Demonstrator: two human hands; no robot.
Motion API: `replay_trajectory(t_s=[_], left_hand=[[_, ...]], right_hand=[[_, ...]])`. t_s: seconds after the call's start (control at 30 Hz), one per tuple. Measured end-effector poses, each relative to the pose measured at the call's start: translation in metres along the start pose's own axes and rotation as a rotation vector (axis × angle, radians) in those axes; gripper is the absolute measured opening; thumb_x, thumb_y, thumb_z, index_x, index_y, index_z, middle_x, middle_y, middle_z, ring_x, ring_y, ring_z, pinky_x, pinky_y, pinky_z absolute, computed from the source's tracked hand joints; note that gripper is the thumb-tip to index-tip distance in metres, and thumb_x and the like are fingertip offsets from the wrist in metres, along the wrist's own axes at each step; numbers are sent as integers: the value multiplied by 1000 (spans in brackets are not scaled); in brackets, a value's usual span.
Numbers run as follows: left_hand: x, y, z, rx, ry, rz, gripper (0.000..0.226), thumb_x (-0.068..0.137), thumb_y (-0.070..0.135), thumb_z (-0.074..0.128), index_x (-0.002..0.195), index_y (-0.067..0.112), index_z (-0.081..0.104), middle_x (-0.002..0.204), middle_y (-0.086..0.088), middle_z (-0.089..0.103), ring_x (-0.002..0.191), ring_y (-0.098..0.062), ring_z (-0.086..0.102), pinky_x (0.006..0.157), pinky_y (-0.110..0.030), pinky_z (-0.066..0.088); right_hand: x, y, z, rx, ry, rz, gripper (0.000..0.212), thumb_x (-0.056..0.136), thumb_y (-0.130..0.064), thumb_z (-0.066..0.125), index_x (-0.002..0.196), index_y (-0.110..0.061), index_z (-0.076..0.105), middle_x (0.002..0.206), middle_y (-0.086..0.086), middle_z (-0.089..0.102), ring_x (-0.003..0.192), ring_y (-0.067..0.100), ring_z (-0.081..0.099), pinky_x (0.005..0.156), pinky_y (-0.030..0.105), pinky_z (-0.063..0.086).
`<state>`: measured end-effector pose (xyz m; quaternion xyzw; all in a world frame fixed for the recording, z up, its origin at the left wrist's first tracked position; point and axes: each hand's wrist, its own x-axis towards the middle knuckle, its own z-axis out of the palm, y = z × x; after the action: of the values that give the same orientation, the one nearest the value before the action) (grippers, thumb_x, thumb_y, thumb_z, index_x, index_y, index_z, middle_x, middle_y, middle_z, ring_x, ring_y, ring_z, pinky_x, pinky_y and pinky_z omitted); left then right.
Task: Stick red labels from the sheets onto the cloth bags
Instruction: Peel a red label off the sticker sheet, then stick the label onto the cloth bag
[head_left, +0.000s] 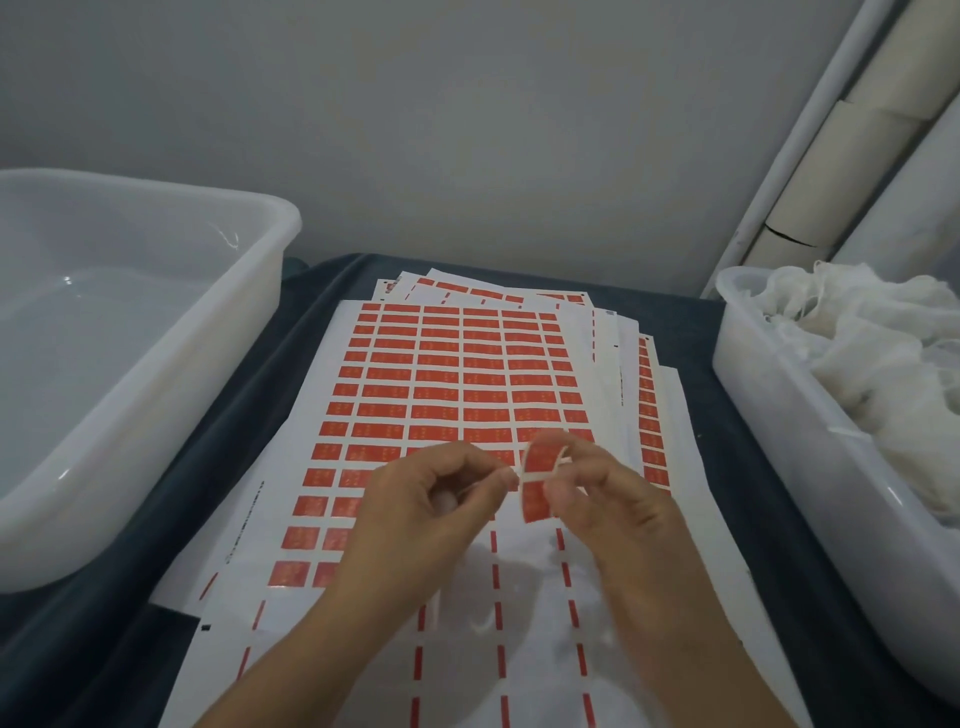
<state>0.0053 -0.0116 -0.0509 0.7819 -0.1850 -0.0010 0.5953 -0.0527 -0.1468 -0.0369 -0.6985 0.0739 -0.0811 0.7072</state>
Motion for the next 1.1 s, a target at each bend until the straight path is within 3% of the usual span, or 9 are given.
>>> replay_trajectory(t_s=[0.07, 0.17, 0.4, 0.67, 1.1], left_hand=[[0, 1, 0, 12, -7, 23, 27, 81, 16, 65, 66, 37, 59, 67, 30, 62, 74, 8, 57, 61, 0, 43], [-1, 2, 0, 12, -13, 45, 28, 80, 16, 66, 66, 39, 58, 73, 31, 62, 78, 9, 58, 63, 1, 42], [-1, 2, 1, 6, -29, 30, 29, 79, 18, 68, 64, 41, 59, 67, 36, 61, 79, 12, 58, 61, 3, 40], [-2, 3, 0, 1, -56, 5, 27, 79, 19, 68, 63, 39, 60, 67, 34, 62, 78, 12, 58, 59, 2, 40], [-2, 8, 1, -121, -85, -126, 21, 77, 21, 70, 61, 33, 66, 63, 21, 65, 70, 6, 60, 53, -3, 43]], right_hand=[[2, 4, 0, -33, -10, -15, 23, 60, -43, 61, 72, -25, 70, 88, -25, 69, 89, -10, 61, 62, -3, 41], [2, 6, -1, -63, 33, -42, 22, 64, -40, 60, 76, -23, 67, 79, -18, 70, 85, -3, 64, 63, -1, 42], [3, 8, -3, -57, 99, -22, 20, 60, -43, 63, 70, -27, 70, 93, -31, 67, 93, -16, 56, 62, -6, 38], [3, 7, -4, -132, 77, -70, 22, 64, -37, 60, 74, -18, 64, 81, -18, 69, 87, -7, 61, 62, -4, 40], [4, 6, -10, -139, 12, -135, 12, 65, -29, 62, 72, -19, 62, 82, -16, 69, 84, -6, 63, 64, -2, 42]])
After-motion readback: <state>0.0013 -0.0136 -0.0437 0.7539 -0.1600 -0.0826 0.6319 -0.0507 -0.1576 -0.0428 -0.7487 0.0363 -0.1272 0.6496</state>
